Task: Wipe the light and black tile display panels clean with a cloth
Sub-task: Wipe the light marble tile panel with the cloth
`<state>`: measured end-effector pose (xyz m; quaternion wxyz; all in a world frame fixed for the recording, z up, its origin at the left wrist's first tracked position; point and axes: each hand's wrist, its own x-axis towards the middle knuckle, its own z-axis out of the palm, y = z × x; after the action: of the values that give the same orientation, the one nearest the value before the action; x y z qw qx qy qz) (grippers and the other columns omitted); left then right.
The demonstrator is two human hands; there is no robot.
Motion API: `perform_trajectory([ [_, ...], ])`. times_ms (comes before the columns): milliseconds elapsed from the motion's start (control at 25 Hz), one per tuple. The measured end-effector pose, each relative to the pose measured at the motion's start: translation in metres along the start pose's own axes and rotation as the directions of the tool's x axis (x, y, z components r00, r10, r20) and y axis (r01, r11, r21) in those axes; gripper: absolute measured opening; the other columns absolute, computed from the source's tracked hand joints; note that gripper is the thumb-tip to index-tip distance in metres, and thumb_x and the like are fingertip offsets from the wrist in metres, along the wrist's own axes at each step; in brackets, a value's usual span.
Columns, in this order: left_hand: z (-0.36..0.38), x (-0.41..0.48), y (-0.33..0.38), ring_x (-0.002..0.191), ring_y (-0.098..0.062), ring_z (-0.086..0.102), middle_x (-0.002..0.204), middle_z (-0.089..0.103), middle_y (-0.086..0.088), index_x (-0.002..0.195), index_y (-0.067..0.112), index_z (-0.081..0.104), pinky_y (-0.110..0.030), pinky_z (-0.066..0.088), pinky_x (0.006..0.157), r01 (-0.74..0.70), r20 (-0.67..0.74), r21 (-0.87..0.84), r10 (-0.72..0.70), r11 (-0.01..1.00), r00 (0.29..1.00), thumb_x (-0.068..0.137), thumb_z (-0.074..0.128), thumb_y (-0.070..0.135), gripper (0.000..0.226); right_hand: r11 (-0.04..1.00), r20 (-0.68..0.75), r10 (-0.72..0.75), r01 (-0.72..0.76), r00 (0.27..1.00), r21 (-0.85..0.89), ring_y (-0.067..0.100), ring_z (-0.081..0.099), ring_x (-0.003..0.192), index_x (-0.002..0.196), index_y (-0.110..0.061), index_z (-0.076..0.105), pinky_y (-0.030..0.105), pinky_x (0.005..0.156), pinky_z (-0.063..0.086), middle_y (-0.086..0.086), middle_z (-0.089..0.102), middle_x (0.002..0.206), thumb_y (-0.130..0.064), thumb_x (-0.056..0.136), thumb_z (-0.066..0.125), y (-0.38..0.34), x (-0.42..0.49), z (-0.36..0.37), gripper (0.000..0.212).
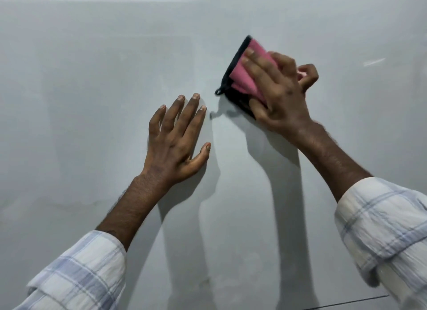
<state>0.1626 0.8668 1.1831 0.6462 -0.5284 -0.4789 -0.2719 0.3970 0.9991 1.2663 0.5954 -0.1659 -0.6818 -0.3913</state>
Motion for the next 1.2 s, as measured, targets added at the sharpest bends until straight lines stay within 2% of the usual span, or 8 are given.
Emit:
perform_trajectory([
  [80, 0.0, 0.0, 0.0, 0.155, -0.034, 0.028, 0.167, 0.034, -0.014, 0.156, 0.007, 0.045, -0.056, 0.025, 0.123, 0.006, 0.002, -0.008, -0.006, 1.0, 1.0, 0.1, 0.052, 0.046, 0.069, 0.977, -0.054, 0.211, -0.212, 0.976, -0.024, 0.029, 0.042, 0.138, 0.154, -0.02, 0.045, 0.033, 0.089, 0.015, -0.004, 0.041, 0.161, -0.029, 0.086, 0.052, -0.015, -0.008, 0.001, 0.068],
  [240, -0.003, 0.0, -0.001, 0.155, -0.036, 0.03, 0.166, 0.035, -0.015, 0.154, 0.007, 0.048, -0.058, 0.026, 0.121, 0.002, 0.015, -0.024, -0.002, 1.0, 1.0, 0.099, 0.055, 0.044, 0.067, 0.986, -0.036, -0.168, 0.167, 0.985, -0.023, 0.028, 0.04, 0.136, 0.148, -0.015, 0.054, 0.032, 0.108, 0.012, 0.0, 0.049, 0.156, -0.026, 0.089, 0.054, -0.019, -0.023, -0.001, 0.06],
  [400, -0.015, -0.019, 0.002, 0.155, -0.037, 0.029, 0.166, 0.035, -0.016, 0.149, 0.009, 0.054, -0.058, 0.026, 0.12, 0.037, 0.056, -0.087, -0.032, 0.996, 0.998, 0.096, 0.06, 0.042, 0.063, 0.967, -0.055, 0.248, -0.251, 0.967, -0.048, 0.029, 0.045, 0.137, 0.152, -0.02, 0.048, 0.03, 0.085, 0.012, -0.004, 0.044, 0.16, -0.026, 0.083, 0.056, -0.034, -0.032, -0.005, 0.069],
  [560, -0.023, -0.059, 0.008, 0.155, -0.036, 0.029, 0.166, 0.035, -0.014, 0.151, 0.009, 0.053, -0.06, 0.026, 0.12, 0.075, 0.1, -0.087, -0.066, 0.993, 0.993, 0.098, 0.058, 0.044, 0.064, 0.982, -0.002, -0.189, 0.189, 0.982, 0.007, 0.03, 0.043, 0.139, 0.148, -0.018, 0.055, 0.041, 0.103, 0.015, -0.001, 0.05, 0.156, -0.022, 0.092, 0.053, -0.045, -0.068, -0.001, 0.057],
  [720, -0.022, -0.088, 0.006, 0.155, -0.042, 0.025, 0.168, 0.03, -0.019, 0.159, 0.006, 0.04, -0.064, 0.021, 0.123, 0.041, 0.153, -0.06, -0.032, 0.997, 0.988, 0.1, 0.055, 0.043, 0.071, 0.954, -0.012, 0.294, -0.294, 0.956, -0.064, 0.026, 0.041, 0.14, 0.152, -0.025, 0.048, 0.044, 0.095, 0.024, -0.009, 0.042, 0.16, -0.025, 0.085, 0.052, -0.069, -0.087, -0.003, 0.067],
  [880, -0.018, -0.095, 0.009, 0.155, -0.043, 0.026, 0.167, 0.031, -0.02, 0.159, 0.005, 0.038, -0.064, 0.021, 0.124, 0.032, 0.141, -0.012, -0.03, 0.999, 0.99, 0.101, 0.052, 0.045, 0.072, 0.981, 0.001, -0.194, 0.194, 0.981, 0.029, 0.028, 0.045, 0.138, 0.146, -0.02, 0.058, 0.047, 0.099, 0.022, -0.003, 0.052, 0.153, -0.021, 0.094, 0.05, -0.08, -0.12, -0.003, 0.052],
  [1040, -0.014, -0.096, 0.009, 0.154, -0.044, 0.029, 0.166, 0.033, -0.02, 0.158, 0.005, 0.04, -0.064, 0.021, 0.124, 0.043, 0.116, -0.019, -0.041, 0.999, 0.992, 0.101, 0.052, 0.043, 0.07, 0.951, 0.012, 0.308, -0.308, 0.951, -0.035, 0.027, 0.04, 0.141, 0.152, -0.022, 0.049, 0.043, 0.09, 0.023, -0.006, 0.043, 0.16, -0.024, 0.085, 0.056, -0.094, -0.127, -0.007, 0.068],
  [1200, -0.021, -0.097, 0.009, 0.154, -0.043, 0.028, 0.166, 0.032, -0.02, 0.158, 0.005, 0.041, -0.064, 0.023, 0.122, 0.018, 0.138, -0.042, -0.012, 0.999, 0.99, 0.101, 0.054, 0.042, 0.069, 0.976, 0.075, -0.151, 0.136, 0.986, 0.171, 0.037, 0.038, 0.143, 0.146, -0.01, 0.057, 0.048, 0.113, 0.026, 0.007, 0.052, 0.153, -0.013, 0.089, 0.062, -0.123, -0.175, -0.005, 0.056],
])
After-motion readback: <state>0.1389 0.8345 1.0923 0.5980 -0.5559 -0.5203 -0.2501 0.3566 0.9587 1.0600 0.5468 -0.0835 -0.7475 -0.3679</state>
